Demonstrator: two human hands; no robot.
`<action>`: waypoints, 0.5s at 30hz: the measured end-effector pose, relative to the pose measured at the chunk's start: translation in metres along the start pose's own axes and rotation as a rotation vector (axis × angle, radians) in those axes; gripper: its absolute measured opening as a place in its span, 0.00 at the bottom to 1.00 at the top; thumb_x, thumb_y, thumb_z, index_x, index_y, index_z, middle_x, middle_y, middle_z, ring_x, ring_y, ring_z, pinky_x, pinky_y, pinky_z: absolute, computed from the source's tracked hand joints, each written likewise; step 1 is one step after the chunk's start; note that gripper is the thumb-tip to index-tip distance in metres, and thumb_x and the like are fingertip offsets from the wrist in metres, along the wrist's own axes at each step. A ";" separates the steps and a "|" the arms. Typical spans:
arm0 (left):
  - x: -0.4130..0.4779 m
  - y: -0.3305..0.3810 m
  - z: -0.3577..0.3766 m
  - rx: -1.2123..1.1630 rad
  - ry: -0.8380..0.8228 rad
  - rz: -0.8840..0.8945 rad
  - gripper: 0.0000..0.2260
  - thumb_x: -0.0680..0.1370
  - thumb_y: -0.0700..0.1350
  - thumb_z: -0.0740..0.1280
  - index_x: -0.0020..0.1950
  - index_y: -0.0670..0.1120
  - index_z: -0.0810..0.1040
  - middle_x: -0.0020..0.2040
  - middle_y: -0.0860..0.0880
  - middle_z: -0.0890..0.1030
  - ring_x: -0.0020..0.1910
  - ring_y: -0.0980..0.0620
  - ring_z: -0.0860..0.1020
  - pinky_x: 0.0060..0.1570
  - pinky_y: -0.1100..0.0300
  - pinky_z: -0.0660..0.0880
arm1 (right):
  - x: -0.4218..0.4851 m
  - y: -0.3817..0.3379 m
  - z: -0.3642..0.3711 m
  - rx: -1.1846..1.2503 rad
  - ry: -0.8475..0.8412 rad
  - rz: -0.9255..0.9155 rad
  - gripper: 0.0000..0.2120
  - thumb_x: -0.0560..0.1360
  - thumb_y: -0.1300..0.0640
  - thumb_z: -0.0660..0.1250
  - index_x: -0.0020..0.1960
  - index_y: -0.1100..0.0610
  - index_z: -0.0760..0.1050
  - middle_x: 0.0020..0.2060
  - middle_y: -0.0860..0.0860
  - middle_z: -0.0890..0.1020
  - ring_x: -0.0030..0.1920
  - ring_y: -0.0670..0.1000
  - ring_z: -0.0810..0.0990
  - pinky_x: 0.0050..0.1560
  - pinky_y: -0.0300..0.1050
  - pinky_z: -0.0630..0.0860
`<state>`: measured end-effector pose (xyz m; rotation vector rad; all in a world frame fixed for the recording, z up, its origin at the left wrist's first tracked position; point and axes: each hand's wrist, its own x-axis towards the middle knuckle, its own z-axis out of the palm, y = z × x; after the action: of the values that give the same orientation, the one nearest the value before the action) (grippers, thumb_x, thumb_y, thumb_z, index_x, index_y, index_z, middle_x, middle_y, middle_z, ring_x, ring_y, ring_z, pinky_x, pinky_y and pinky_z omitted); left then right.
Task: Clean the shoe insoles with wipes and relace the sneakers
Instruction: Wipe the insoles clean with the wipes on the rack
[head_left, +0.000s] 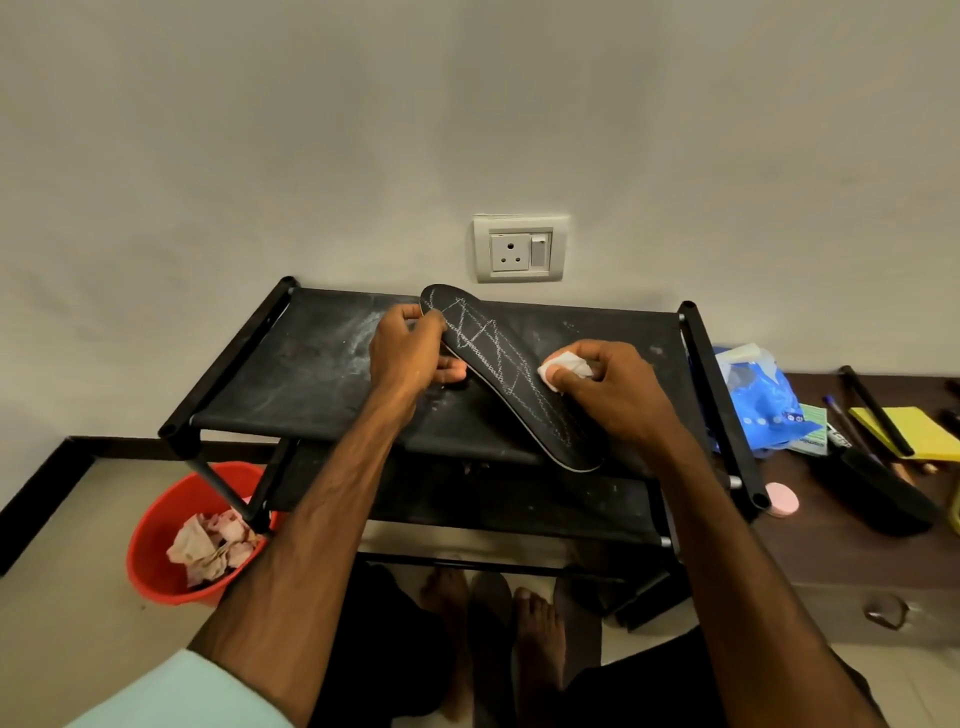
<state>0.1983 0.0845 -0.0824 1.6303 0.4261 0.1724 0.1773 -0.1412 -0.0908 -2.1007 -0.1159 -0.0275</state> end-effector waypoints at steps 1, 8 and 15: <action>-0.001 0.002 0.000 0.007 -0.011 0.002 0.14 0.80 0.40 0.63 0.65 0.40 0.72 0.49 0.42 0.82 0.28 0.50 0.82 0.28 0.59 0.79 | -0.001 0.001 0.000 -0.003 0.004 0.001 0.05 0.77 0.53 0.74 0.51 0.51 0.85 0.43 0.44 0.86 0.45 0.44 0.84 0.48 0.38 0.80; -0.011 0.013 -0.007 0.143 -0.105 0.087 0.28 0.81 0.39 0.61 0.79 0.54 0.59 0.56 0.43 0.80 0.28 0.51 0.81 0.30 0.56 0.81 | 0.002 0.004 0.001 0.018 0.059 0.042 0.05 0.76 0.52 0.73 0.51 0.49 0.85 0.42 0.45 0.86 0.44 0.47 0.85 0.51 0.48 0.83; -0.002 0.000 -0.020 0.158 -0.068 0.046 0.20 0.80 0.41 0.66 0.72 0.49 0.68 0.57 0.43 0.80 0.38 0.47 0.84 0.38 0.50 0.84 | 0.010 0.004 -0.004 -0.054 0.038 0.019 0.05 0.78 0.53 0.72 0.53 0.48 0.84 0.46 0.43 0.85 0.46 0.43 0.82 0.46 0.38 0.77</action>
<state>0.1887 0.1024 -0.0797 1.7974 0.3574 0.1199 0.1876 -0.1461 -0.0918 -2.1543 -0.0729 -0.0596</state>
